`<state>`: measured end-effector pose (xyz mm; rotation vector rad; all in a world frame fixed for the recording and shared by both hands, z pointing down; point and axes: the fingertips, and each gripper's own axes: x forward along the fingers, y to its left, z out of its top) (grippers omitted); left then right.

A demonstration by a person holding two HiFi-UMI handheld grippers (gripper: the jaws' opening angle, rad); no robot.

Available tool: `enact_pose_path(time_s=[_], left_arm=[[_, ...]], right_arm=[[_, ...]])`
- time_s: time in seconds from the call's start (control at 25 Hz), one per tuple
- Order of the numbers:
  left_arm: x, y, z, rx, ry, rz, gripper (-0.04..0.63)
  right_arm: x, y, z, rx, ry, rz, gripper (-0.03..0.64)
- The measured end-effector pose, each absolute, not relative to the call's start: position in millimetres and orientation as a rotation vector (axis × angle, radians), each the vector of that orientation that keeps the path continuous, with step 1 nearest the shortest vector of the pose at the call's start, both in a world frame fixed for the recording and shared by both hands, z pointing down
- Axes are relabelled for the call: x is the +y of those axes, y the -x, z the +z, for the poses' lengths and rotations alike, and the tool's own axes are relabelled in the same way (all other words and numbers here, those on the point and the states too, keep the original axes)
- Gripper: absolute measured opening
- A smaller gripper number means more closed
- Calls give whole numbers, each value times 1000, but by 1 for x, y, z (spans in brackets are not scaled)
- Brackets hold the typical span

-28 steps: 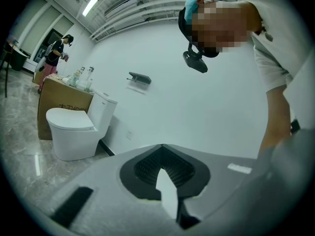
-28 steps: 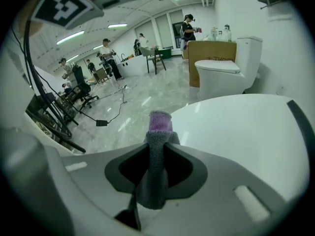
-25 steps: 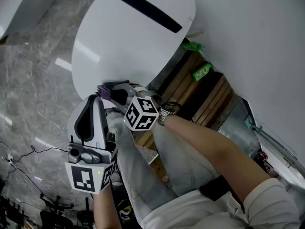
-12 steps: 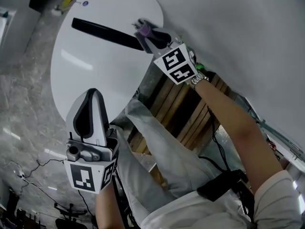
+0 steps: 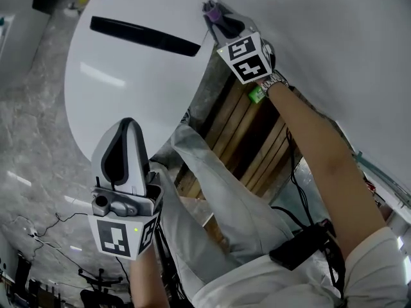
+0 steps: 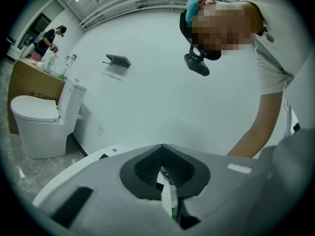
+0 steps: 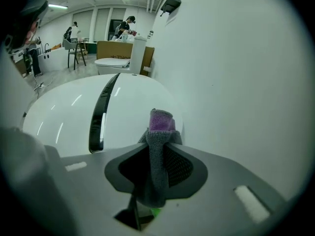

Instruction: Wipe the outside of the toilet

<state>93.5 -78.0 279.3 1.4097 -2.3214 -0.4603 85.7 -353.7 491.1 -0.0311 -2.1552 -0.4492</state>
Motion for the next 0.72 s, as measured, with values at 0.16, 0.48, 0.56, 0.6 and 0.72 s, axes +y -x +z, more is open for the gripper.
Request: enact_pose_path(time_s=[0.16,0.48,0.56,0.6,0.72], left_arm=[[-44,-97,282,-2330,-1401,-442,3],[38,-105,274,-2344,-1383,-406,3],[56,-107,272,-2342,-1384,-403,3],[63,-108,272,-2341,-1387,-404,3],[84,-111,271,-2339,-1398,-413,3]], right_arm=[[-328,-109,498,-2161,-46,-369,87],[-255,-162,515,-2061,-74,-353,87],[-231,-173,518,-2043,-60,-361,87],[-218,-177,519,-2036,-53,-366,87],[-182,-188,525,-2015,-33,-381,87]])
